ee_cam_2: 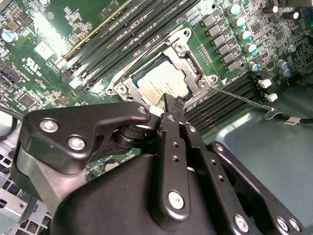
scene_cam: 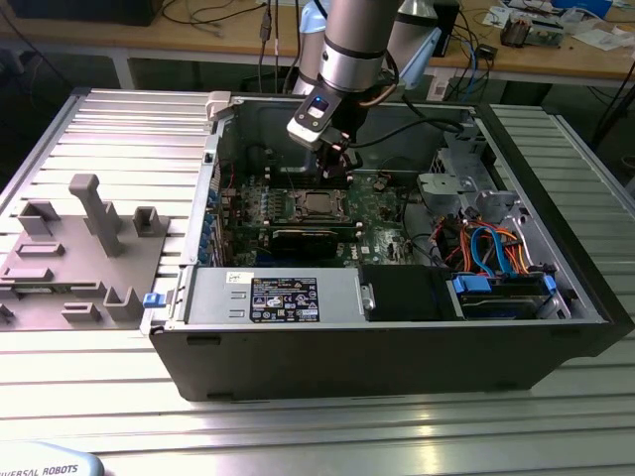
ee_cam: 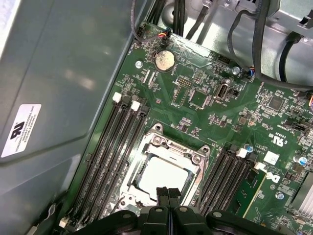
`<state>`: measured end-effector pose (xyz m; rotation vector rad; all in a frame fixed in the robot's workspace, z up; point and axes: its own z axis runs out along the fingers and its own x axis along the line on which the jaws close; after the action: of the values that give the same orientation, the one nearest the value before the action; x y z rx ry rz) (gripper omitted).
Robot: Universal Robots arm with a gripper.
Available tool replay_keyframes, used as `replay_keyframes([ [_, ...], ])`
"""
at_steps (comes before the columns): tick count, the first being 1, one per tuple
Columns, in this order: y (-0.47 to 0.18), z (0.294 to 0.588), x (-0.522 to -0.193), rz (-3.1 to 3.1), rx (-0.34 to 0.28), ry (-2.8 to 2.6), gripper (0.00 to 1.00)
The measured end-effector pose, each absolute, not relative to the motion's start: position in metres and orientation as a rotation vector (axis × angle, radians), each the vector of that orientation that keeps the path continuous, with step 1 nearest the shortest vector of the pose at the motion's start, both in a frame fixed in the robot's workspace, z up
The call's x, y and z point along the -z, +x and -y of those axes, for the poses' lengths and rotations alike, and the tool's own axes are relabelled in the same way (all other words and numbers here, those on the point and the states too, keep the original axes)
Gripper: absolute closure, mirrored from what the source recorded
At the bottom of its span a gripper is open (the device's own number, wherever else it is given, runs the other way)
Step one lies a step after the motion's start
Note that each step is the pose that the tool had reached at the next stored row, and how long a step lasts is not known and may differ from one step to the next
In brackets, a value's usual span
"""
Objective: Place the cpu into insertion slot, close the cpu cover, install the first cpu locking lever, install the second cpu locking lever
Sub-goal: 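Install the first cpu locking lever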
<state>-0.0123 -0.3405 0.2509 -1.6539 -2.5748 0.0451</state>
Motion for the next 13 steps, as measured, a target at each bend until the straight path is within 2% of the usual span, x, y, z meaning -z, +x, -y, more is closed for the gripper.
replay_keyframes([
  [13,-0.0123,0.3405,-0.2509,2.589,-0.046,-1.631,0.89],
])
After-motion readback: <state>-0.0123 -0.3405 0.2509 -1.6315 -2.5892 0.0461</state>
